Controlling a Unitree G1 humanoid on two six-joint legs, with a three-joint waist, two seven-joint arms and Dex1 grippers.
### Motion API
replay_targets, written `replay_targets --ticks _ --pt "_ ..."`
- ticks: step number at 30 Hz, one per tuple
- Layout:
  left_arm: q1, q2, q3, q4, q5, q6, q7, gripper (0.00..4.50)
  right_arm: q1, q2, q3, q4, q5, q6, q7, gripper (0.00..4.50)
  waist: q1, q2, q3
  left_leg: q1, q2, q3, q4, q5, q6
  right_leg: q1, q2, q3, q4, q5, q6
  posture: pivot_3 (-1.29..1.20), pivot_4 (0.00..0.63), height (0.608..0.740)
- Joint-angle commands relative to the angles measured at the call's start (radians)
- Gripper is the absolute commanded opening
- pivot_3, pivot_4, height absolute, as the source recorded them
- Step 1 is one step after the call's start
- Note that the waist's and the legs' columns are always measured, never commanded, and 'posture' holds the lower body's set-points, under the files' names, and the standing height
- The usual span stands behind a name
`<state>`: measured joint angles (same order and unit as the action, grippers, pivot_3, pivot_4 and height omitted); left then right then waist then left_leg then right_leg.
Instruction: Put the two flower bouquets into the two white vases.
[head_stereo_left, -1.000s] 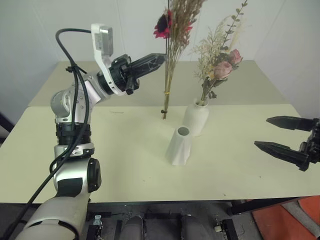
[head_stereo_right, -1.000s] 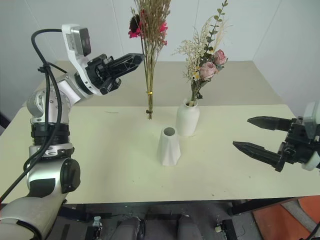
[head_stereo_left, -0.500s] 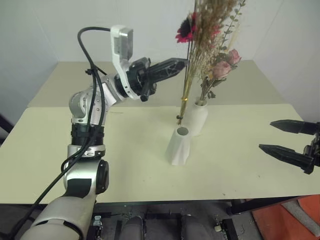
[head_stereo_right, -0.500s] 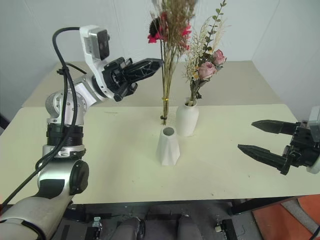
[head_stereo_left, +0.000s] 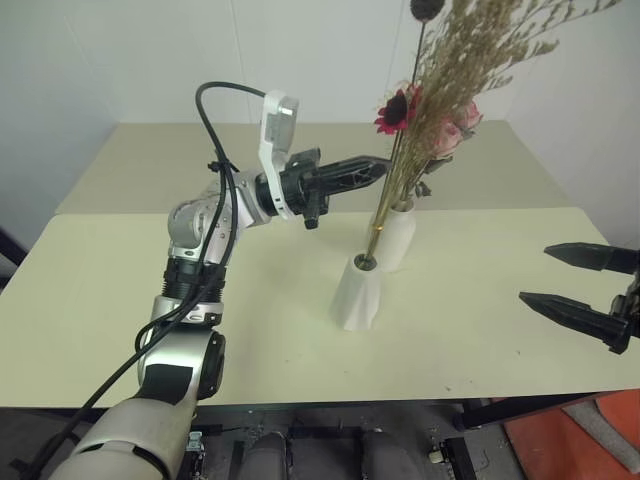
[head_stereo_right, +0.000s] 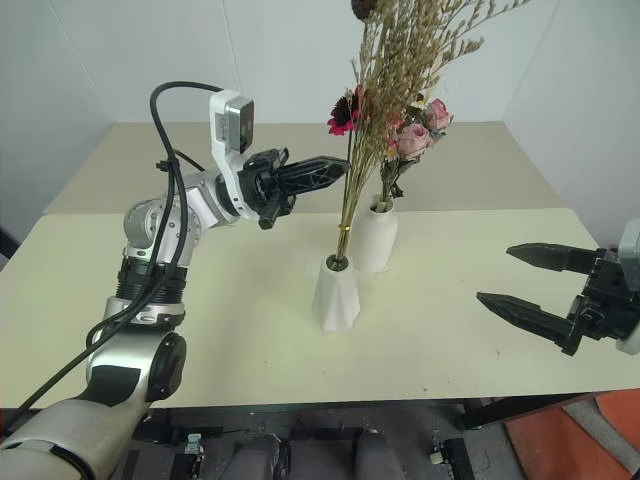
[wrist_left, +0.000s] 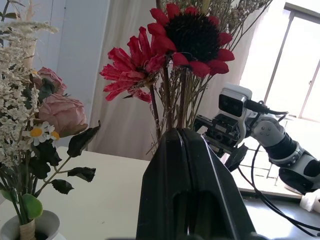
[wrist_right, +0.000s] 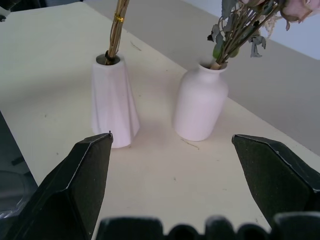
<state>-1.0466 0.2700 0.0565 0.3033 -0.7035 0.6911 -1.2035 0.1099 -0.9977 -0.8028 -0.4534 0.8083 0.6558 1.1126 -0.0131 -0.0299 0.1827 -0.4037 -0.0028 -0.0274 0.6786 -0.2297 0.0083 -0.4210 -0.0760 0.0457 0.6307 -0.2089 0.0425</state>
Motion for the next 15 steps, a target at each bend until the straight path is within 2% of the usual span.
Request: replay_targets --ticks 1,4,7,15 --pt "0.007 -0.002 -0.009 -0.029 0.01 -0.018 0.005 0.02 -0.002 0.003 -0.04 -0.022 0.018 -0.013 -0.009 4.5 0.0 0.0 0.0 0.0 0.0 0.0 0.0 0.0 0.0 0.0 0.0 0.0 0.0 0.0 0.0 0.0 0.15 0.74" --pt "0.025 0.006 -0.015 -0.051 0.006 -0.001 0.01 0.02 -0.004 0.003 -0.037 -0.023 0.018 -0.014 -0.014 4.5 0.0 0.0 0.0 0.0 0.0 0.0 0.0 0.0 0.0 0.0 0.0 0.0 0.0 0.0 0.0 0.0 0.15 0.74" --pt "0.052 0.019 -0.02 -0.096 -0.004 0.027 0.019 0.56 -0.005 0.004 -0.034 -0.024 0.015 -0.017 -0.017 4.5 -0.001 0.0 0.0 0.0 0.0 0.0 0.0 0.0 0.0 0.0 0.0 0.0 0.0 0.0 0.0 0.0 0.15 0.74" --pt "0.149 0.102 -0.005 -0.242 -0.059 0.127 0.037 2.94 -0.019 0.009 -0.005 -0.022 0.008 -0.028 -0.023 4.5 -0.002 0.0 0.0 0.001 0.0 0.0 0.0 0.0 0.0 0.0 0.0 0.0 0.0 0.0 0.0 0.0 0.15 0.74"
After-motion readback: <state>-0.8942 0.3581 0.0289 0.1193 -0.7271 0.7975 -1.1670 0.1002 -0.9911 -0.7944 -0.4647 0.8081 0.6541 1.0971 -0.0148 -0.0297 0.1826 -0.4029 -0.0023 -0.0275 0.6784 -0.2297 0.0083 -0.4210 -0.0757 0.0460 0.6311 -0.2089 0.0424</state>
